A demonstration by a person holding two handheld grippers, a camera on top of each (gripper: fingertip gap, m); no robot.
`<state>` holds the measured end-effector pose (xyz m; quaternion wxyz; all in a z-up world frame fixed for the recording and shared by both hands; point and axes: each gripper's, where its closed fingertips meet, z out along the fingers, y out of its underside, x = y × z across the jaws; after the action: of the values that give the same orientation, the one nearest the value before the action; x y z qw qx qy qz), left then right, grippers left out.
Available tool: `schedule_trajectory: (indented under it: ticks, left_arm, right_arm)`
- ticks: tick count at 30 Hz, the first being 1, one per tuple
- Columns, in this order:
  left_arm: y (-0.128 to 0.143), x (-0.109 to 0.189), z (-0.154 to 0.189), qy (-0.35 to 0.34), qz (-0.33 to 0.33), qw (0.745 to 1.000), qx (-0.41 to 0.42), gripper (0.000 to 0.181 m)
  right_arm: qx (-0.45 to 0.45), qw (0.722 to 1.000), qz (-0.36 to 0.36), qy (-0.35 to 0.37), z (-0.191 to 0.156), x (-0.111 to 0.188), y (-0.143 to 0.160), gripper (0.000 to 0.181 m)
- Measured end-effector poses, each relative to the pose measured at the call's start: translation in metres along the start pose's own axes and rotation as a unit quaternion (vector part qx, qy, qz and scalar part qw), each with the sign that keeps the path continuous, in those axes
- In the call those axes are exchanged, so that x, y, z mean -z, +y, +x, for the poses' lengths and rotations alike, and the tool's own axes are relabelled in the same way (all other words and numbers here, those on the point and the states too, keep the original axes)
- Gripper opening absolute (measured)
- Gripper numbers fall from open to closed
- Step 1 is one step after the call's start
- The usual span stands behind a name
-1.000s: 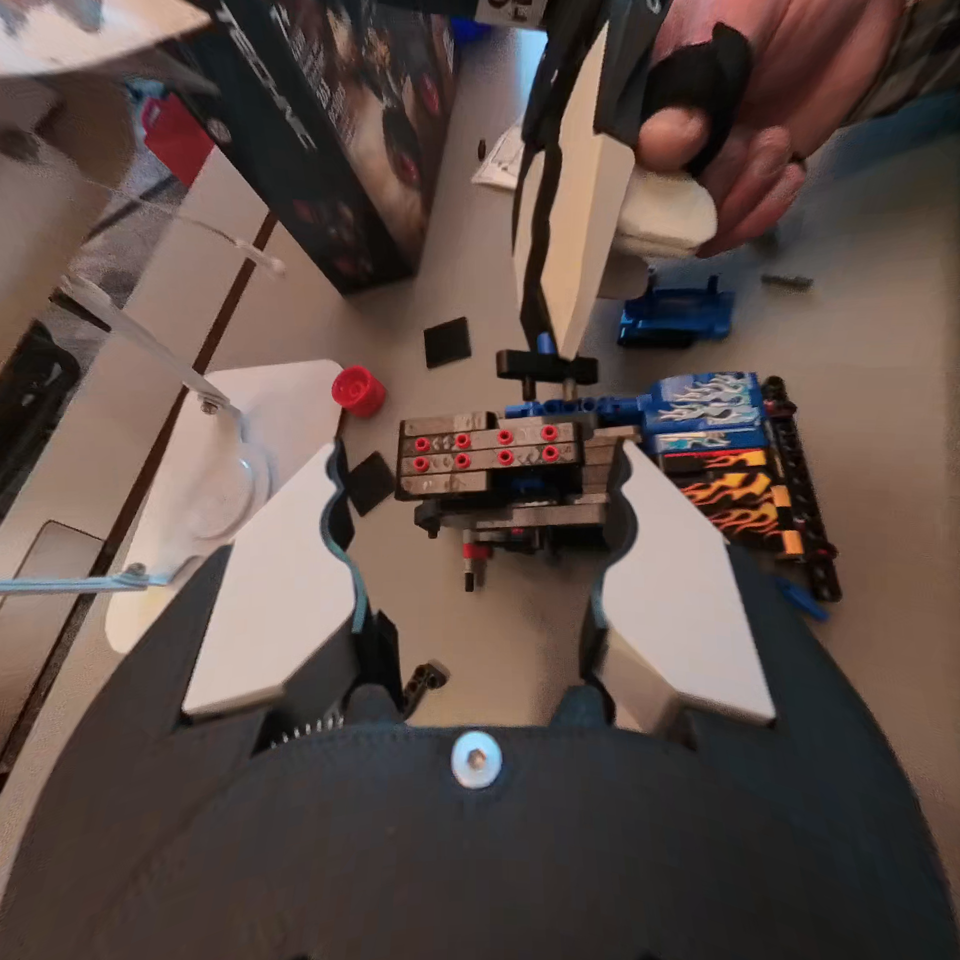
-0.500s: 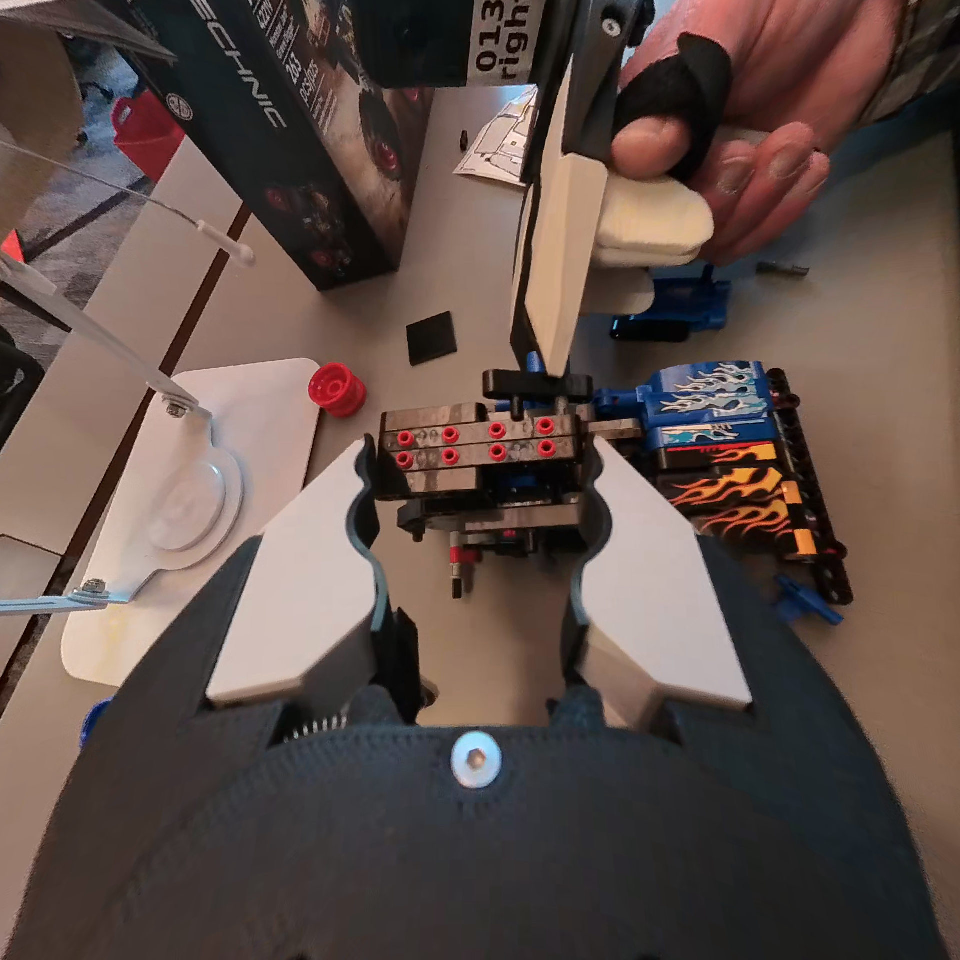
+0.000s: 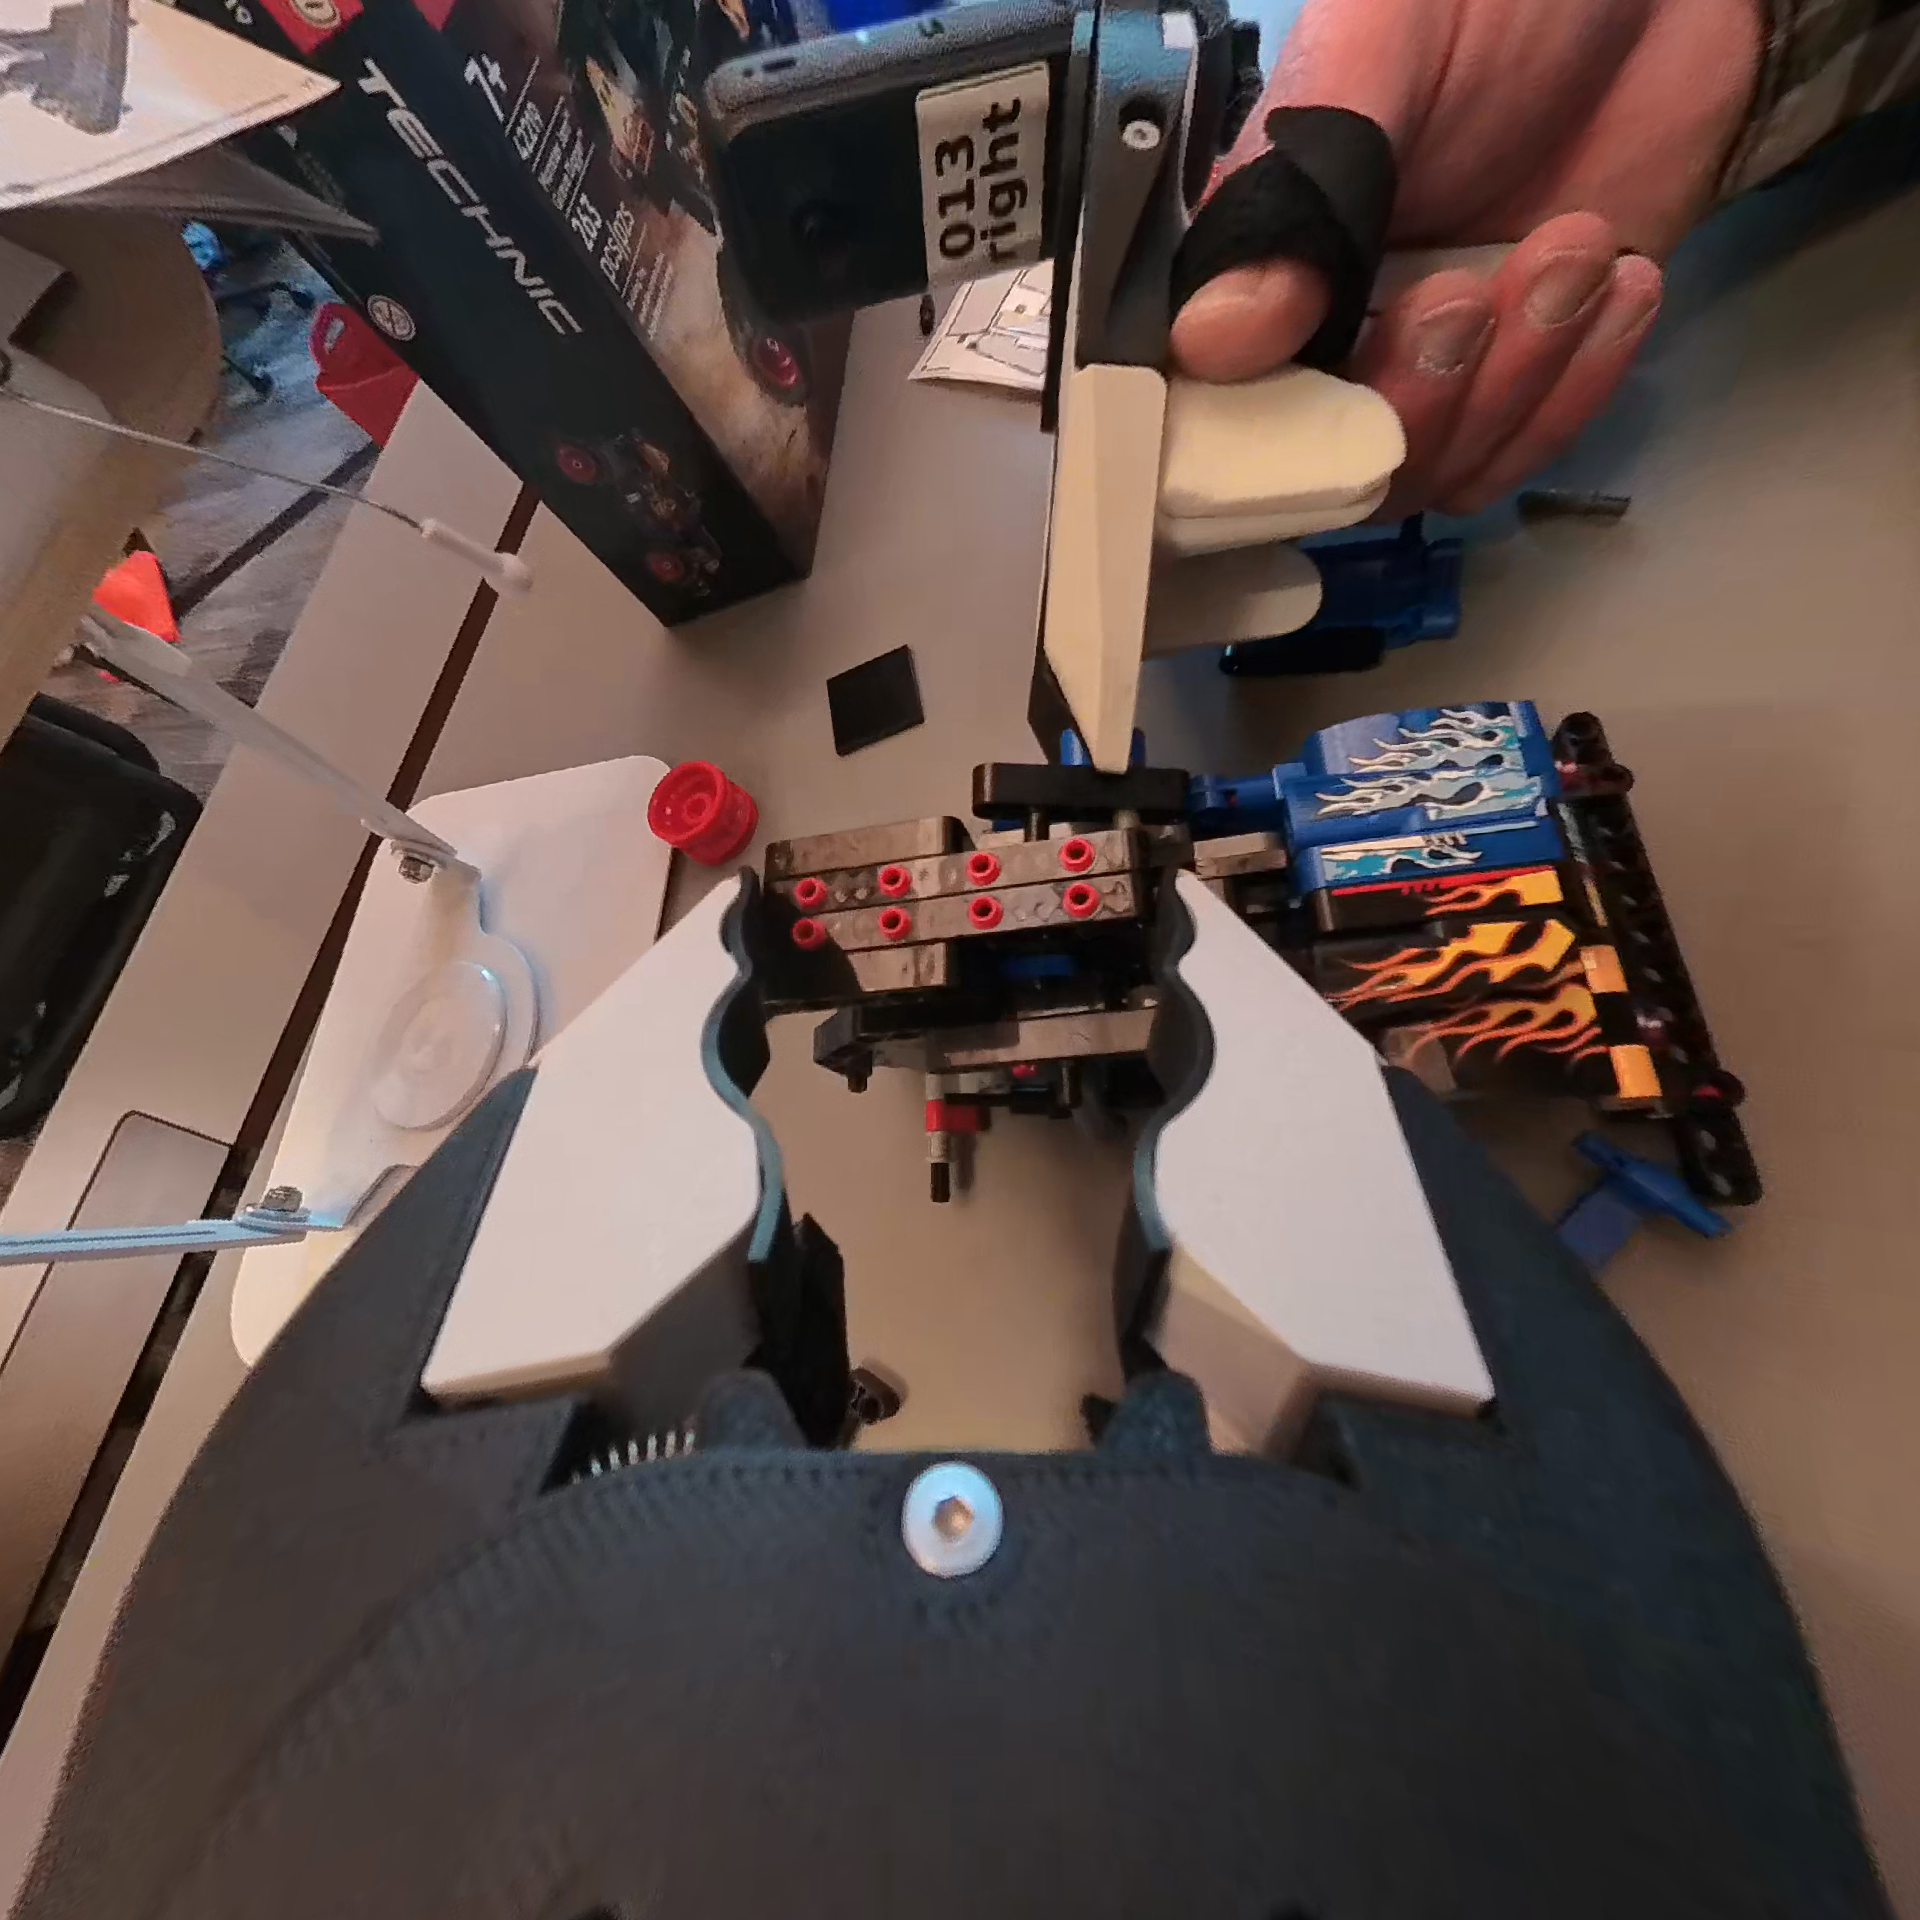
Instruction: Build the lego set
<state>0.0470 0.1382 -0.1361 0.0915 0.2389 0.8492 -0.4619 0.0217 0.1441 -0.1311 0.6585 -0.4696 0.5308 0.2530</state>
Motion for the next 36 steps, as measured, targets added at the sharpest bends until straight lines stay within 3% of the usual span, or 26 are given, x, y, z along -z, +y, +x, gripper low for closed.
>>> schedule_trajectory:
  ticks: [7, 36]
  left_arm:
    - [-0.002, 0.005, 0.006, -0.013, 0.007, 1.000, -0.025, 0.063]
    - [-0.010, 0.005, 0.012, -0.026, 0.005, 0.998, -0.060, 0.064]
  right_arm:
    - [-0.020, 0.999, -0.019, -0.018, -0.001, -0.005, 0.009, 0.005]
    - [0.003, 0.997, -0.060, -0.039, -0.009, -0.004, 0.014, 0.005]
